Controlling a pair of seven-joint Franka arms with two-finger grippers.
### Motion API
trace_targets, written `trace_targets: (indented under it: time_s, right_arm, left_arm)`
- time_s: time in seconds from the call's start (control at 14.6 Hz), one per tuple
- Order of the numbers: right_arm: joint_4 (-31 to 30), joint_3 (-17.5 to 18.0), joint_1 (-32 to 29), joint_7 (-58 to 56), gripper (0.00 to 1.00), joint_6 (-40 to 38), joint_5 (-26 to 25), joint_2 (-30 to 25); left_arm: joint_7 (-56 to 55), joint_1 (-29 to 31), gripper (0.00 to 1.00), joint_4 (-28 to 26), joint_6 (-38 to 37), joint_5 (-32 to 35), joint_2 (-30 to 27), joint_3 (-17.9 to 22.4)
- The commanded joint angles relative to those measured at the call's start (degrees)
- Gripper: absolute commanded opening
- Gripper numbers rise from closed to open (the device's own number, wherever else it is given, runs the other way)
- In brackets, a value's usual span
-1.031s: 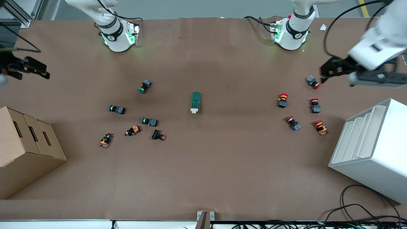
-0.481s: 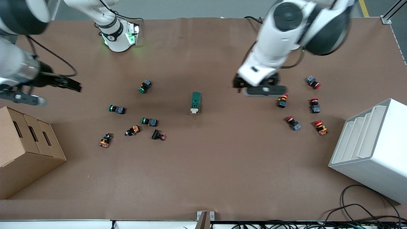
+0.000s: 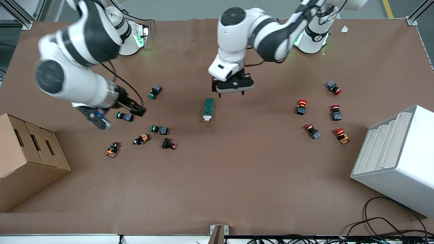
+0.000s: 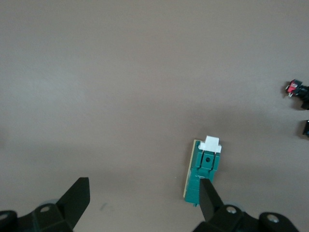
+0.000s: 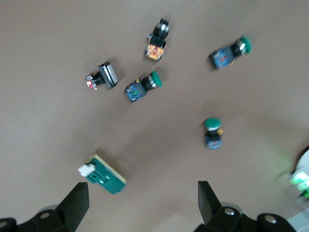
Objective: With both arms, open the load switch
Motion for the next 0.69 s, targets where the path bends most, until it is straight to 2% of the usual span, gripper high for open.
trace_targets:
  time_s: [0.0,0.14,0.34,0.41,0.62]
  right_arm:
    - [1.30,-0.56,5.48,11.65,1.00,4.23,1.58,4.90]
    - [4.27,-0.56,8.30,20.26,1.00,5.22,1.49,10.25]
    - [12.62,-0.47,12.26,33.45,1.00,5.22,1.49,20.36]
    - [14.64,-0.47,13.40,36.71,1.00,5.22,1.49,22.39]
    - [14.75,-0.47,15.17,39.90,1.00,7.49,1.66,24.95]
  left_arm:
    - [-12.51,-3.27,1.00,-0.07,2.54,6.63,3.74,0.17]
    - [-19.37,-6.08,1.00,-0.07,4.12,11.11,7.25,0.17]
    - [-33.15,-8.98,1.00,0.10,6.49,22.87,12.61,0.17]
    - [-38.51,-9.69,1.00,0.10,7.63,27.61,14.55,0.17]
    - [-48.99,-11.71,1.00,0.28,8.17,40.80,19.73,0.17]
